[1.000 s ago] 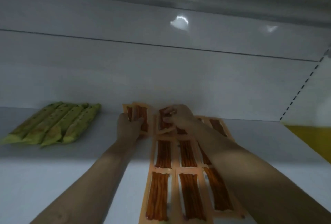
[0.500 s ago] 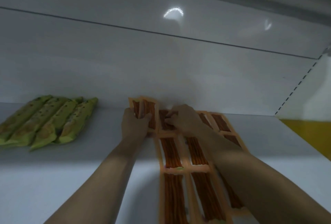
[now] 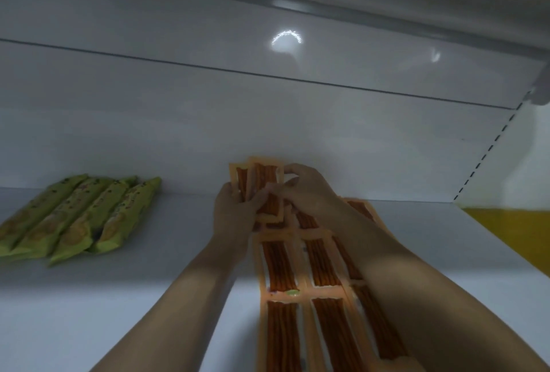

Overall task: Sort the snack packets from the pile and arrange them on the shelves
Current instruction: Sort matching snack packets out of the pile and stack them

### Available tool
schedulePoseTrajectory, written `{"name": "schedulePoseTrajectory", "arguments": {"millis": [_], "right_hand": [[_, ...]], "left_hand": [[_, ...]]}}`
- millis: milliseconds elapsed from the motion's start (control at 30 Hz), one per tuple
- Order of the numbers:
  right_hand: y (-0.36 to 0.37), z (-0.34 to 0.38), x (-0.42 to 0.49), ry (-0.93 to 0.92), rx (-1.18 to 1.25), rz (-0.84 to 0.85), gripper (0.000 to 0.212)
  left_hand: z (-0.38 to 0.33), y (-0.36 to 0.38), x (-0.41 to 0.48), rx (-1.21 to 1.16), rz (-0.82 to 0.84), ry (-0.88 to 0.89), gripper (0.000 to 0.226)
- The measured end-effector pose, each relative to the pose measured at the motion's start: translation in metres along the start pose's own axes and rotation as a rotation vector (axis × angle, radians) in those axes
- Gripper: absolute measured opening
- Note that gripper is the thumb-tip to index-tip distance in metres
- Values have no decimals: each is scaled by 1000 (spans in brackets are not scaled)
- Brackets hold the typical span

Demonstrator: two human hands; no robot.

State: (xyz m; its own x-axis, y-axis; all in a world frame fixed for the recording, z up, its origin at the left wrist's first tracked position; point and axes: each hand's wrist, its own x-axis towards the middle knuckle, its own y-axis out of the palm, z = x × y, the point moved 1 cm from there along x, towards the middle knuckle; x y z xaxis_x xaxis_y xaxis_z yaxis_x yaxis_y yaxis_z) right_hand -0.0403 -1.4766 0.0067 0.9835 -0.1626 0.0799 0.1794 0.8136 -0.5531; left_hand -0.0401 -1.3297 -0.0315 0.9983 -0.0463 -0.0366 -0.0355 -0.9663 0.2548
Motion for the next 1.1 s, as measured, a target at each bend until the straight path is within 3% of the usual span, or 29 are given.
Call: {"name": "schedulePoseTrajectory", "arguments": {"millis": [133,200,333,500,600,700,800,933,1000,1100], "right_hand": [[-24,1,-1,42,126,-91,19],[-41,-12,2,99,110,-163,12],[-45,-46,5,221,-85,-136,26],[-43,-51,3,214,-429,-142,42],[-41,-53,-1,195,-550,-138,35],[-39,-55,-5,160,-631,-172,24],[-42,-49,-8,106,-490,-230,26],[-40,-20,-33,136,85,58,26],[-41,-11,-43,84,168,118,30],[-54,-6,-42,55,217,32,38]], "left_hand": [[-6,4,-4,-65,104,-23,14],[-9,0,-2,-72,81,-25,18],[-5,-6,-3,-11,33,-49,22],[4,1,-9,121,55,-7,14],[5,5,-14,154,105,0,15],[1,10,-19,254,97,22,32],[-5,16,-25,314,149,46,25],[-5,23,-29,382,159,163,40],[-1,29,-30,432,205,200,40],[2,36,-34,552,290,256,28]]}}
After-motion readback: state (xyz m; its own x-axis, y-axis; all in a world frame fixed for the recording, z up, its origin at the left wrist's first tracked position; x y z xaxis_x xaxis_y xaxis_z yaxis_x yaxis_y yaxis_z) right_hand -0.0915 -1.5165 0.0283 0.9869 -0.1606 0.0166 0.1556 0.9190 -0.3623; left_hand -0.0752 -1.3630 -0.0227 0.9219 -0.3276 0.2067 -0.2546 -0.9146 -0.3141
